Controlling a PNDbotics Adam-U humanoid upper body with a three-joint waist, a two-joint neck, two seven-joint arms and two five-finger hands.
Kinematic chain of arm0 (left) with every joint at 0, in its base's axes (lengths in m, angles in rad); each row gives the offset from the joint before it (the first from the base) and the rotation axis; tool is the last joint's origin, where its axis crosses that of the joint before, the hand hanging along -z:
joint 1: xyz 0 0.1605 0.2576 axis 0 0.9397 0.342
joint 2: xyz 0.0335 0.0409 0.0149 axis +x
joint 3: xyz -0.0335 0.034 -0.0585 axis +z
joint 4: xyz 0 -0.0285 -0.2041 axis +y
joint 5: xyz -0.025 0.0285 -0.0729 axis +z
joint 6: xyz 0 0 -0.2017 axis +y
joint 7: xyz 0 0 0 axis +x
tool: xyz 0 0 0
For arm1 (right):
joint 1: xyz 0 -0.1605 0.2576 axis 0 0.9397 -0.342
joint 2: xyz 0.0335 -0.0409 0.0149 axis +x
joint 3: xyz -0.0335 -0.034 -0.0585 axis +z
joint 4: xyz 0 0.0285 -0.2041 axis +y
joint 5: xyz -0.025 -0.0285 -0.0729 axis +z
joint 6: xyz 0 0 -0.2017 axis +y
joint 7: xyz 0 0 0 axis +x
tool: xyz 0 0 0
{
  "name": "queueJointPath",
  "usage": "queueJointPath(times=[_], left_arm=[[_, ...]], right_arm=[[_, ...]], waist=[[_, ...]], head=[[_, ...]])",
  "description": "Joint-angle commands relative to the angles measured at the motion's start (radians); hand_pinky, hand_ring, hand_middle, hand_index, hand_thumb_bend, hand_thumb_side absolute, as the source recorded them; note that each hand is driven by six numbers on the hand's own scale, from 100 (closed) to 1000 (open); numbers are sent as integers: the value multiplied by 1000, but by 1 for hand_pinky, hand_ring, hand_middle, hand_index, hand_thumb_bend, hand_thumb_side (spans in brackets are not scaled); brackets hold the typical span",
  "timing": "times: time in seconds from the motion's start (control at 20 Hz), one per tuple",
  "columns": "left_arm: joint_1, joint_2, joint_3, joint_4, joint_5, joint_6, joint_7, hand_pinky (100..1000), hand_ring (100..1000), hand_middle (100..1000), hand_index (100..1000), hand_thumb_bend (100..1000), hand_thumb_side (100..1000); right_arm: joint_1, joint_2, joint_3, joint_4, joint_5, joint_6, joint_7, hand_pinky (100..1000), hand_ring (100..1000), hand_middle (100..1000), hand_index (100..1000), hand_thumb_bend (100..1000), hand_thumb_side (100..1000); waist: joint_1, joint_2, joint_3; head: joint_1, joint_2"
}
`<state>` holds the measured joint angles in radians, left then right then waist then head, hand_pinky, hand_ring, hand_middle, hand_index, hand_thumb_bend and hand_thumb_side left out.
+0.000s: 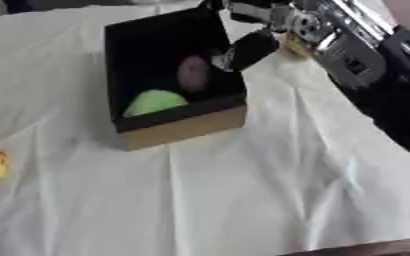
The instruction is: Pick up objects on the table and place them in the box.
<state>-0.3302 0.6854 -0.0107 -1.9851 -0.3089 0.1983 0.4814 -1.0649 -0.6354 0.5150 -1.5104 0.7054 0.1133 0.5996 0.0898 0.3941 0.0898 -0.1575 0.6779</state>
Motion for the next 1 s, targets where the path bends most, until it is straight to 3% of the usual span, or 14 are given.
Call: queueJointPath(times=[0.05, 0.35, 0.55, 0.8, 1.0], left_arm=[[-10, 17, 7, -15, -2, 0, 5, 679, 817, 783, 810, 883, 640], [0, 15, 8, -15, -4, 5, 5, 679, 817, 783, 810, 884, 640], [16, 20, 15, -15, -8, 9, 11, 678, 817, 783, 809, 884, 639], [24, 26, 21, -15, -12, 11, 20, 678, 817, 783, 809, 885, 638], [19, 22, 20, -15, -12, 11, 20, 677, 817, 783, 809, 887, 638]], right_arm=[[-19, -9, -27, -16, 39, -27, 10, 862, 923, 863, 928, 178, 521], [-10, -43, -66, -84, 13, -7, -11, 852, 910, 849, 920, 179, 459], [34, -151, -132, -180, -34, 31, -40, 855, 912, 851, 920, 187, 438], [198, -350, -222, -261, -74, 68, -75, 862, 922, 863, 925, 232, 419], [344, -443, -277, -301, -93, 82, -101, 868, 930, 872, 937, 256, 406]], waist=[[-13, -13, -1], [-12, -24, -13], [-16, -31, -31], [-23, -29, -46], [-20, -26, -50]], head=[[9, 7], [15, 13], [27, 20], [42, 20], [48, 14]])
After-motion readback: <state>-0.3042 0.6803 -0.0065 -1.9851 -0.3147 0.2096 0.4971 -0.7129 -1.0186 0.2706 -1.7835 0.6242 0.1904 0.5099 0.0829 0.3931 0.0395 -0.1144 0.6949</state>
